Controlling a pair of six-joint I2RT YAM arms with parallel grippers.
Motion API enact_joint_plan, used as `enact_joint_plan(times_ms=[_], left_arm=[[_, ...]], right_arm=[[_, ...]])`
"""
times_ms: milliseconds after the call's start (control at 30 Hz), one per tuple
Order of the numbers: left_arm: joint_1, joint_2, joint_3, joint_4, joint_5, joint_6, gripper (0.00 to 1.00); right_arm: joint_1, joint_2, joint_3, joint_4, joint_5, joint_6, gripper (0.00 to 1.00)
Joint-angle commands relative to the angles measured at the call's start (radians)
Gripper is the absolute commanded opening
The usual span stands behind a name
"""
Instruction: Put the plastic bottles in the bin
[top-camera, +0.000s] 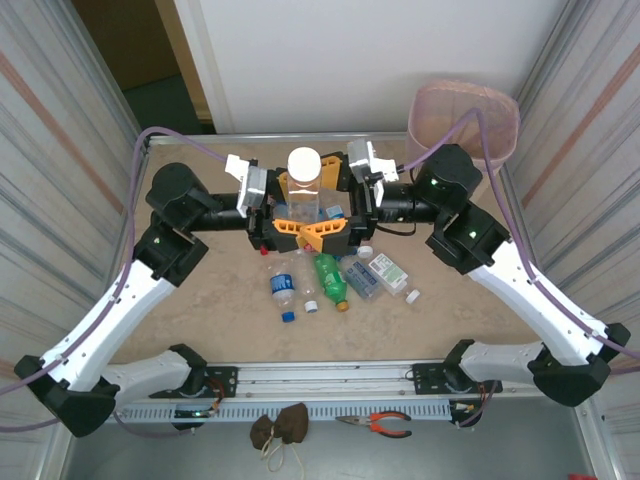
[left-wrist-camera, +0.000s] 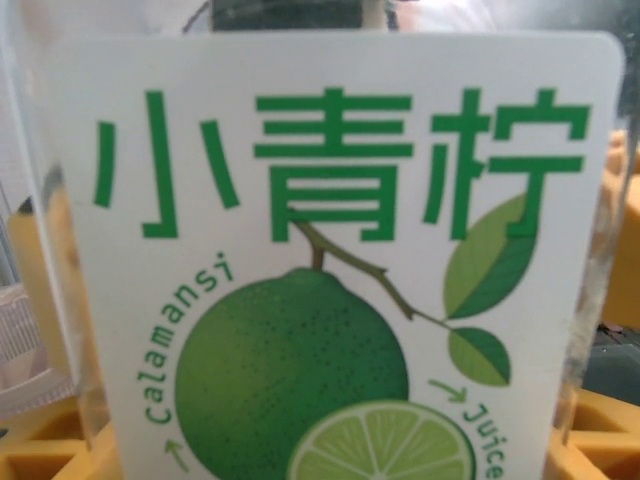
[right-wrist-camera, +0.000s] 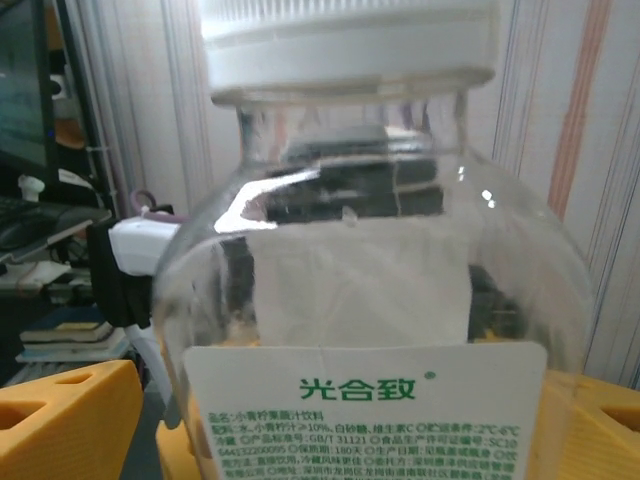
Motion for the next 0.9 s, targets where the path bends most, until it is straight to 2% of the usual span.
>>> enact_joint_plan(times_ms=[0,533,667,767,867], left_arm=[[-0.005,-0.025,0.022,0.007,-0.038,0.025,0.42],[-0.004,-0.054,0.005,-0.021,-0.089,0.059,0.42],[-0.004,-0.048,0.006,-0.017,-0.088,0.058,0.43],[-0.004,-0.048,0.007,-0.014,-0.089,0.051,0.49],[-0.004,-0.057,0.002,-0.015,-0.103,0.053,0.65]], right_arm=[[0.011,0.003,0.032,0.016,0.009,-0.029,0.86],[0.016,0.018,0.037,0.040,0.024,-0.016,0.58],[0.014,0.014,0.037,0.042,0.022,-0.017,0.56],[0.014,0.010,0.036,0.037,0.028,-0.024,0.56],[0.015,0.005,0.035,0.031,0.049,-0.032,0.56]])
